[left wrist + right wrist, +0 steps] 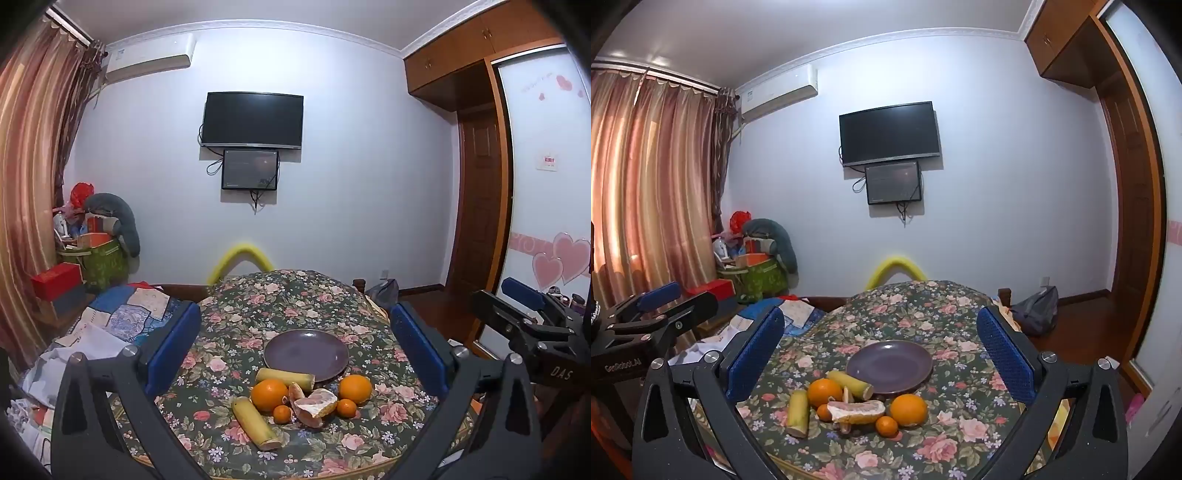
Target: Organize fruits
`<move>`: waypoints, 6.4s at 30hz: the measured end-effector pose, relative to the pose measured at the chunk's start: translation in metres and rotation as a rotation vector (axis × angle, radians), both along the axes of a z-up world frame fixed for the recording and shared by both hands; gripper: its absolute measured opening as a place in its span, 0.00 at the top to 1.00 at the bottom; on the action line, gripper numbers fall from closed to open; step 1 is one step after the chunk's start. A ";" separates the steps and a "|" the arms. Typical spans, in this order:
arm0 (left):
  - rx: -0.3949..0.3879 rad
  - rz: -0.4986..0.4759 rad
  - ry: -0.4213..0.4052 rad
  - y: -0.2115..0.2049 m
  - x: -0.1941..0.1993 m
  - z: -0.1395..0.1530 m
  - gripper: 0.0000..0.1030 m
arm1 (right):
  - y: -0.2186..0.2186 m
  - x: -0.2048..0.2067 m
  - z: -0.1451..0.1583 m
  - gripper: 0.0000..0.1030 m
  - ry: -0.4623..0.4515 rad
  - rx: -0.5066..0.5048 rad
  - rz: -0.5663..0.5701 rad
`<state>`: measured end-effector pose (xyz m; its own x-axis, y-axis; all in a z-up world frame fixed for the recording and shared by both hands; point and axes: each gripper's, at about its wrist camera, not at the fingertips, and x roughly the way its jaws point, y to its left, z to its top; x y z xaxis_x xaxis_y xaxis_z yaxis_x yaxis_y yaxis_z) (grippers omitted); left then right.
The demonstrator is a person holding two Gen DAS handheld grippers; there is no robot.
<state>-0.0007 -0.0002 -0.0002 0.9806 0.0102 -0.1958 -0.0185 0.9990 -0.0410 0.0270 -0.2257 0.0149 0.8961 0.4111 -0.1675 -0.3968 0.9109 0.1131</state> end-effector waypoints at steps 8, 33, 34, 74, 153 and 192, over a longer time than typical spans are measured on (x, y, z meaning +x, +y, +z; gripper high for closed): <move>-0.040 -0.007 0.024 0.010 0.008 -0.002 0.00 | 0.000 -0.001 0.001 0.00 0.000 0.001 0.001; -0.033 0.006 0.021 0.008 0.007 -0.003 0.00 | 0.000 0.002 -0.003 0.00 0.012 0.003 0.002; -0.032 0.007 0.021 0.008 0.007 -0.004 0.00 | 0.000 0.001 -0.003 0.00 0.011 0.003 0.001; -0.026 -0.004 0.020 0.004 0.008 -0.003 0.00 | 0.002 0.001 -0.004 0.00 0.018 0.004 0.013; -0.188 0.026 0.741 0.081 0.186 -0.235 0.47 | 0.036 0.182 -0.205 0.34 0.702 -0.095 0.161; -0.128 0.025 0.551 0.082 0.163 -0.140 0.63 | 0.016 0.156 -0.126 0.41 0.511 -0.067 0.124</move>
<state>0.1627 0.0822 -0.1400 0.7326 -0.0255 -0.6801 -0.0949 0.9857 -0.1391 0.1835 -0.2100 -0.1115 0.6385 0.4822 -0.5998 -0.4113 0.8725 0.2637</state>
